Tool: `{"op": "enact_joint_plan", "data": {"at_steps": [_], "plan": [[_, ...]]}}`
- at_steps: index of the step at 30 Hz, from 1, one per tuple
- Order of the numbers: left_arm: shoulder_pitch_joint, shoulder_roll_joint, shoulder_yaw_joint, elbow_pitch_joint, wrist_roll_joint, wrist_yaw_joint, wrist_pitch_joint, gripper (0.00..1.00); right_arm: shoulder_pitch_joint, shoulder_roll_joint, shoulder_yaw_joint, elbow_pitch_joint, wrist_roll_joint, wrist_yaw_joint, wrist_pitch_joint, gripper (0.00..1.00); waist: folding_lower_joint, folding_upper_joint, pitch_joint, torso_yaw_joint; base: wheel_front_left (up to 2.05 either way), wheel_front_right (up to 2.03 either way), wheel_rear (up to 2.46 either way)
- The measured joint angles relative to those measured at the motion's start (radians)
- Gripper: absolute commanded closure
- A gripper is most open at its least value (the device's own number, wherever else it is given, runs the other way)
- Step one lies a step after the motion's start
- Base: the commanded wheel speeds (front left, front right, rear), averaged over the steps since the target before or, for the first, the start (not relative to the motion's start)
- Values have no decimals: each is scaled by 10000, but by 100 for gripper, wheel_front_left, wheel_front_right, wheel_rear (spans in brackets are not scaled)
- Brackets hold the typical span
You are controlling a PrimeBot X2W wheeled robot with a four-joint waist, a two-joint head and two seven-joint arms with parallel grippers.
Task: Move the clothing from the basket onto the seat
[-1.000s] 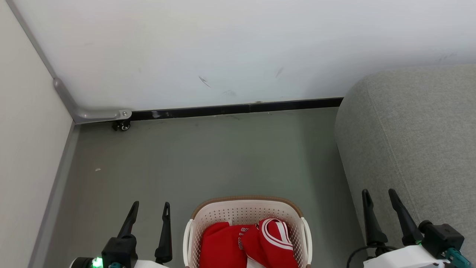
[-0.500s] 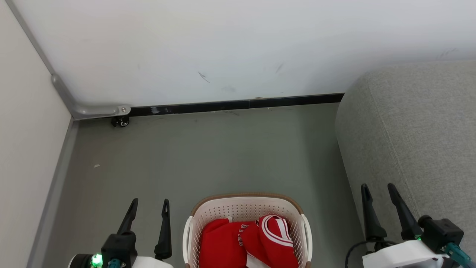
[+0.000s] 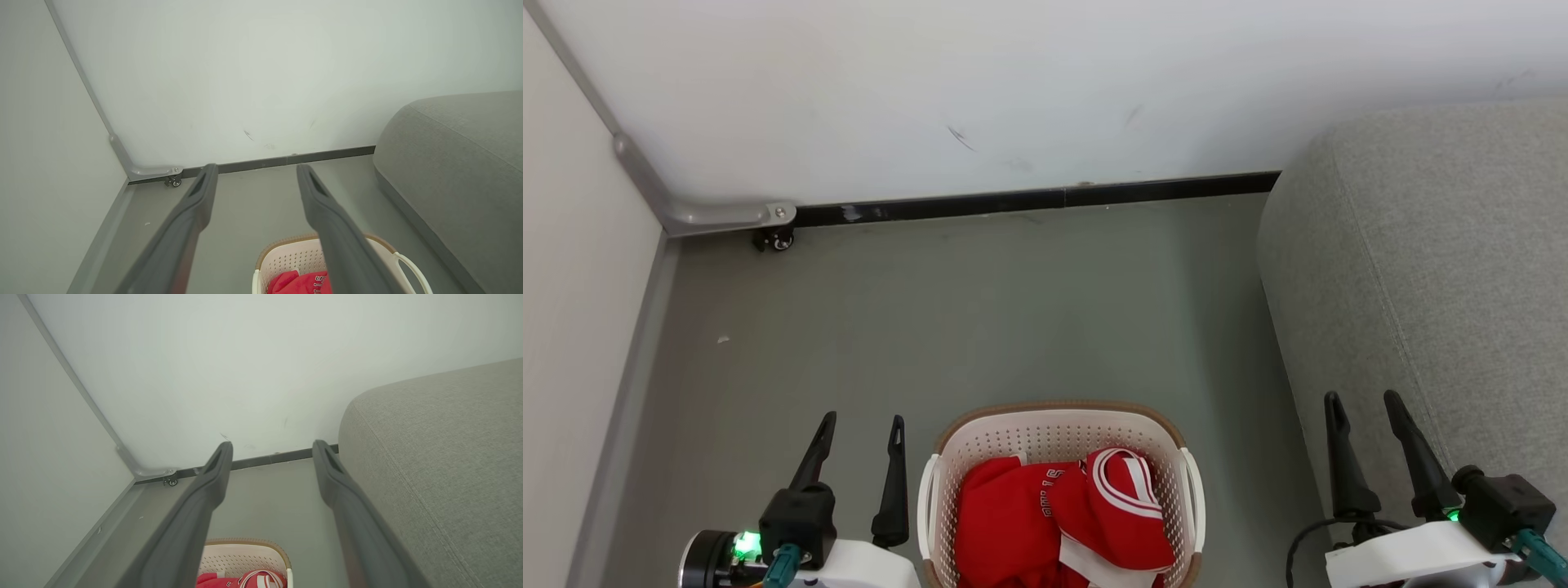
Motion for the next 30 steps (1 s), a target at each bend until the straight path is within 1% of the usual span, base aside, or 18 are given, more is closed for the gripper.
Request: {"op": "enact_joint_plan", "data": {"at_steps": [4,9,12,15,21,26,30], "plan": [[-213,-6,-174,211,61,-19,0,0,0,0,-96,-157,0,0,-2,0,-1,0,220,-61,0,0,0],[-595,-12,-332,387,186,-190,-2,0,-3,0,-334,-393,0,0,-10,0,-1,0,546,-152,0,0,0],[-748,-13,-466,527,290,-196,-2,0,-4,2,-433,-581,0,0,-10,0,-1,0,768,-213,0,0,0],[-926,-17,-606,729,382,-345,-2,0,-75,0,-708,-790,0,0,-10,0,-1,0,1090,-307,0,0,0],[-1362,-8,-832,1101,593,-470,-2,0,-384,0,-901,-1087,-2,2,-10,0,-1,0,1642,-479,0,0,0],[-1704,19,-924,1549,681,-629,-2,0,-431,0,-911,-1310,4,2,-10,0,-1,0,2135,-645,0,0,0],[-2000,46,-1014,1787,805,-635,-2,0,-698,2,-922,-1421,19,2,-10,0,-1,0,2527,-783,0,0,0]]}}
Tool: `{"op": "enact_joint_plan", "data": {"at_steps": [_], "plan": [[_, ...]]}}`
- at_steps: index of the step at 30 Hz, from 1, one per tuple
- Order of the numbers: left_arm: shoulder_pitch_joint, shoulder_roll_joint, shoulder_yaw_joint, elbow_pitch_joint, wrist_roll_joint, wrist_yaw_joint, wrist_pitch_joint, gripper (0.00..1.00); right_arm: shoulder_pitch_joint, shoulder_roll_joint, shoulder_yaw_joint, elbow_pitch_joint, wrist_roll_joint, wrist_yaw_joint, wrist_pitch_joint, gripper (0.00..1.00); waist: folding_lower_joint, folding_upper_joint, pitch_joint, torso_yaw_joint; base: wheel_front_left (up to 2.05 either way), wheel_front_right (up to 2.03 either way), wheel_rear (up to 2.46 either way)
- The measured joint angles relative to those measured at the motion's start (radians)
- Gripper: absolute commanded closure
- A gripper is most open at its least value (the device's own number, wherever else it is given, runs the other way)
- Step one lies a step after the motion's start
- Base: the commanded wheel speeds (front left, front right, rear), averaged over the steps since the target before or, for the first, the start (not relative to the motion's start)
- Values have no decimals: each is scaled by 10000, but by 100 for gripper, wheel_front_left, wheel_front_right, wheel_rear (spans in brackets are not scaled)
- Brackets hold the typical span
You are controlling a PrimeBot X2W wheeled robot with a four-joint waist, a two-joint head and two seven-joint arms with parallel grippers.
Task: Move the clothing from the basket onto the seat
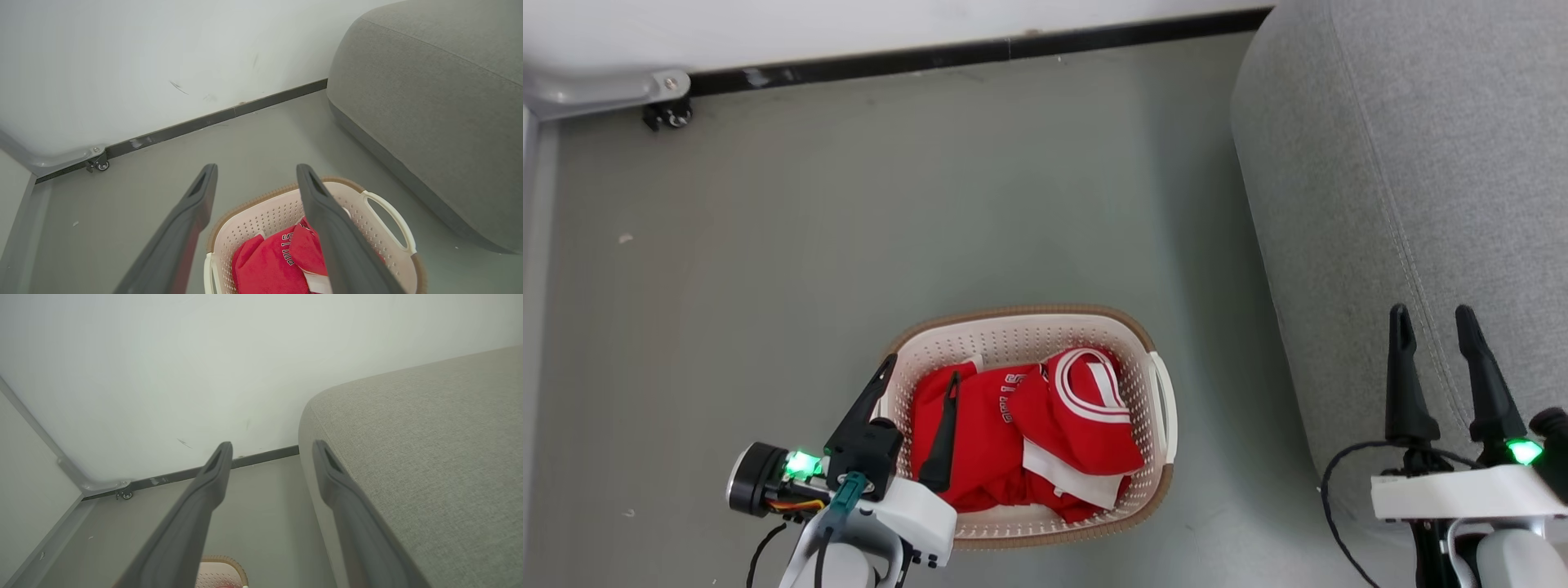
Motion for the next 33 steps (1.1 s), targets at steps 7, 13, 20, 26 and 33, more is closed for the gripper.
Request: {"op": "enact_joint_plan", "data": {"at_steps": [7,13,20,26,33], "plan": [[-476,56,-272,420,349,-130,0,0,-305,0,-36,-159,86,0,-2,0,0,0,661,-231,0,0,0],[-911,132,-408,813,483,-171,0,0,-552,-2,-88,-249,148,0,-2,0,0,0,1208,-421,0,0,0],[-1306,278,-527,1104,669,-171,0,0,-936,-2,-144,-305,307,0,-2,0,0,0,1740,-605,0,0,0],[-1717,309,-719,1440,915,-242,0,0,-1201,-2,-109,-456,407,0,-2,0,0,0,2260,-775,0,0,0],[-2104,378,-836,1833,1005,-259,0,0,-1572,-4,-36,-477,533,0,-2,0,0,0,2851,-951,0,0,0]]}}
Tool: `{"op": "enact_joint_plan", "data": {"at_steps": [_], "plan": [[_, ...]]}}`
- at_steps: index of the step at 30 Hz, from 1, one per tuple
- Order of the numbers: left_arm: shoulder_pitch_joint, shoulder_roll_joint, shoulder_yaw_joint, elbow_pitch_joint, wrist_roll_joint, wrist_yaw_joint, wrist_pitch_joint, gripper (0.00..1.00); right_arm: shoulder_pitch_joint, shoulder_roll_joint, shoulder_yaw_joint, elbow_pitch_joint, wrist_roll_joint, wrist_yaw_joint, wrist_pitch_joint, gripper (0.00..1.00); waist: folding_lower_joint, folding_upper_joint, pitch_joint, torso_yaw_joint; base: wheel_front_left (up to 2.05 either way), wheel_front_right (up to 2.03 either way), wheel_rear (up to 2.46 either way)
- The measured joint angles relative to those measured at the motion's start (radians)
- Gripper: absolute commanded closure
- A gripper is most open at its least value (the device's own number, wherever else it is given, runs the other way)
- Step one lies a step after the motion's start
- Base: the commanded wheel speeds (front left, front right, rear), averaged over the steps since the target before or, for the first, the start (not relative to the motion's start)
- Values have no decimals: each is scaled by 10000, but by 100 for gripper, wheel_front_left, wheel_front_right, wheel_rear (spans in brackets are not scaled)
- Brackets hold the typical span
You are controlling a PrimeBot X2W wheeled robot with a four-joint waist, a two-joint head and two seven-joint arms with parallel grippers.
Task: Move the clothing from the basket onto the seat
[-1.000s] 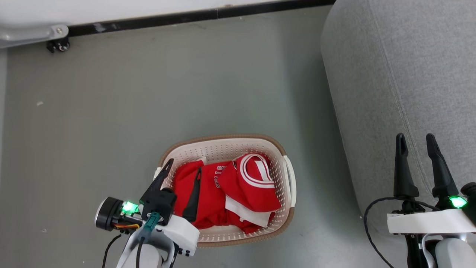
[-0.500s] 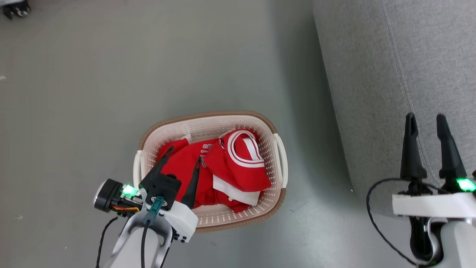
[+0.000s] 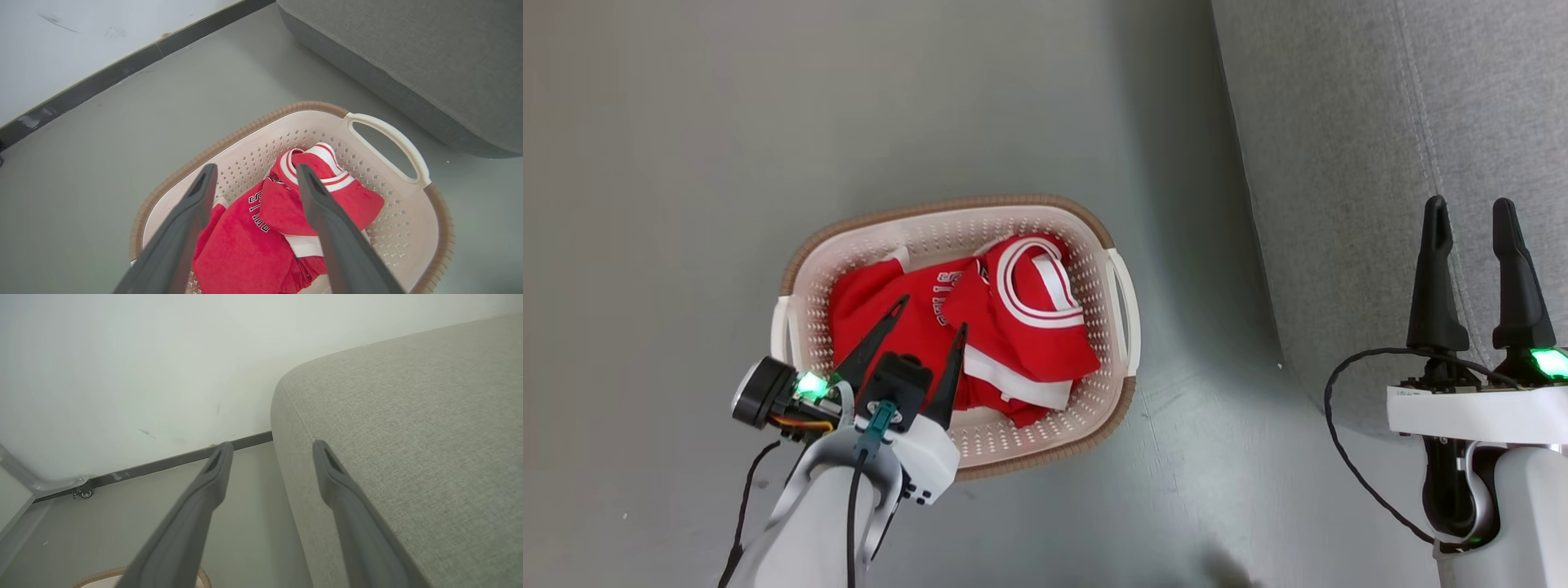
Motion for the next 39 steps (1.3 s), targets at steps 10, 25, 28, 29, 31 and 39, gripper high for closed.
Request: {"op": "enact_joint_plan", "data": {"at_steps": [10,25,28,29,31,39], "plan": [[-710,29,-376,456,380,-88,-10,0,-490,0,67,-2,146,0,0,0,1,0,775,-247,0,0,0],[-1502,272,-723,1319,683,-267,-12,0,-1151,-2,111,17,332,0,-4,0,0,0,1725,-686,0,0,0],[-1649,270,-825,1407,750,-297,-12,0,-1240,-2,111,21,410,0,-15,0,-1,0,1881,-779,0,0,0],[-1685,267,-880,1457,752,-320,-12,0,-1241,-4,113,25,424,0,-15,0,0,0,1931,-809,0,0,0],[-1788,265,-984,1546,813,-345,-12,0,-1254,-4,132,35,489,0,-17,0,-1,0,2026,-868,0,0,0],[-2054,228,-1103,1831,926,-389,-12,0,-1603,-2,301,144,652,0,-46,0,-1,0,2363,-1094,0,0,0]]}}
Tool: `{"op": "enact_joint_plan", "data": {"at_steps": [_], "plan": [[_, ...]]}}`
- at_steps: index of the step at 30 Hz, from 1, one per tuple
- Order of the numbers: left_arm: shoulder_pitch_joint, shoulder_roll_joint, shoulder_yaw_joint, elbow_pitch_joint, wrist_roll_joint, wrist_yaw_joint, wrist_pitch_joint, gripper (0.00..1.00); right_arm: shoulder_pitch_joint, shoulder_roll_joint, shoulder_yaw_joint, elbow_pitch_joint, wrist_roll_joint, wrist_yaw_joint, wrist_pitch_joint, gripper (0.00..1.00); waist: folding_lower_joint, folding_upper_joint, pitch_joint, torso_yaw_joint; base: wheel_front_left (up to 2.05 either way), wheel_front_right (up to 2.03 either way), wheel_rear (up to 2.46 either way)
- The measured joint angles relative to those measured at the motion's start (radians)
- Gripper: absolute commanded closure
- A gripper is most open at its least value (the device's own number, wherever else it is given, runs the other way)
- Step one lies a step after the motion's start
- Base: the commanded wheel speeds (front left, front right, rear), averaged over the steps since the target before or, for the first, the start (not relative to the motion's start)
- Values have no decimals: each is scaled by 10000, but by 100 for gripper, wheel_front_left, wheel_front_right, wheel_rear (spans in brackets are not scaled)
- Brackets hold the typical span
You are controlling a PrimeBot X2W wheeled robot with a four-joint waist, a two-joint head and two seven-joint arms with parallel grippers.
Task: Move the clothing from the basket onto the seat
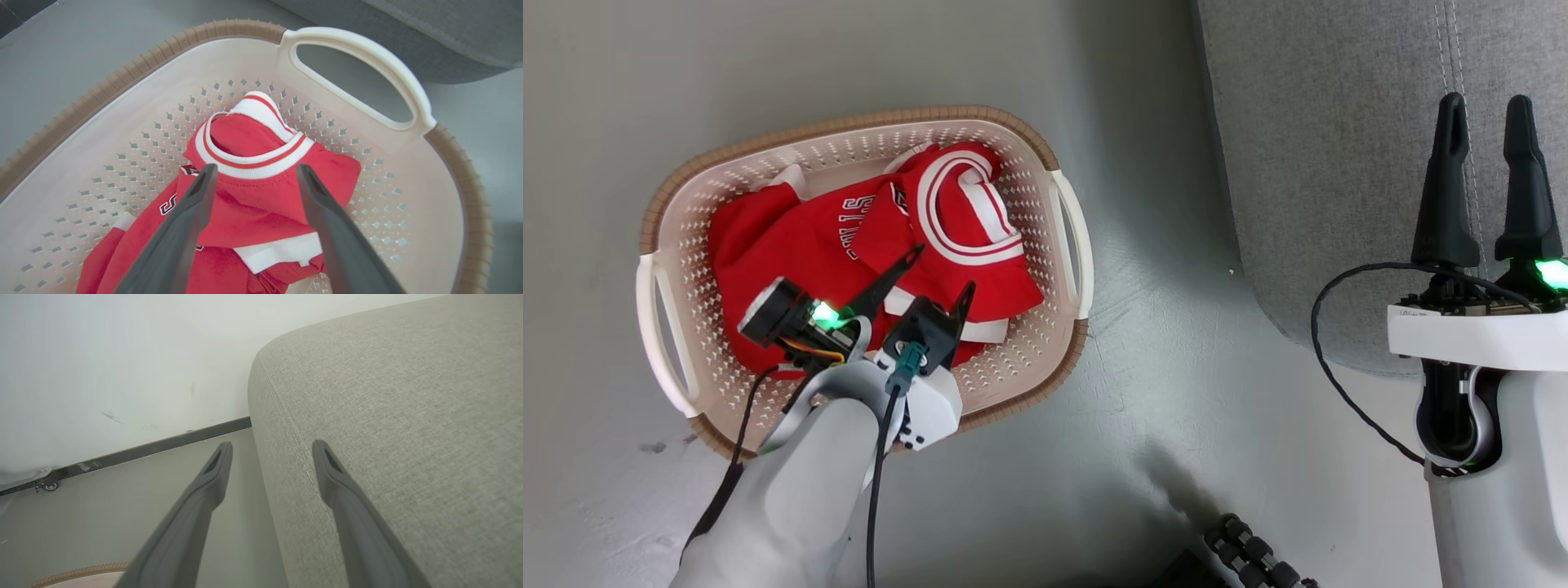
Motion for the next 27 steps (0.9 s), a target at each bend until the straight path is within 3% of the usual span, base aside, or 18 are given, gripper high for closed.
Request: {"op": "enact_joint_plan", "data": {"at_steps": [16,27], "plan": [[-791,155,-19,717,90,61,-2,0,-143,2,186,159,332,0,-25,0,0,0,553,-491,0,0,0],[-1197,278,-100,1139,422,596,-2,0,-402,4,393,169,454,2,-27,0,1,0,762,-749,0,0,0]]}}
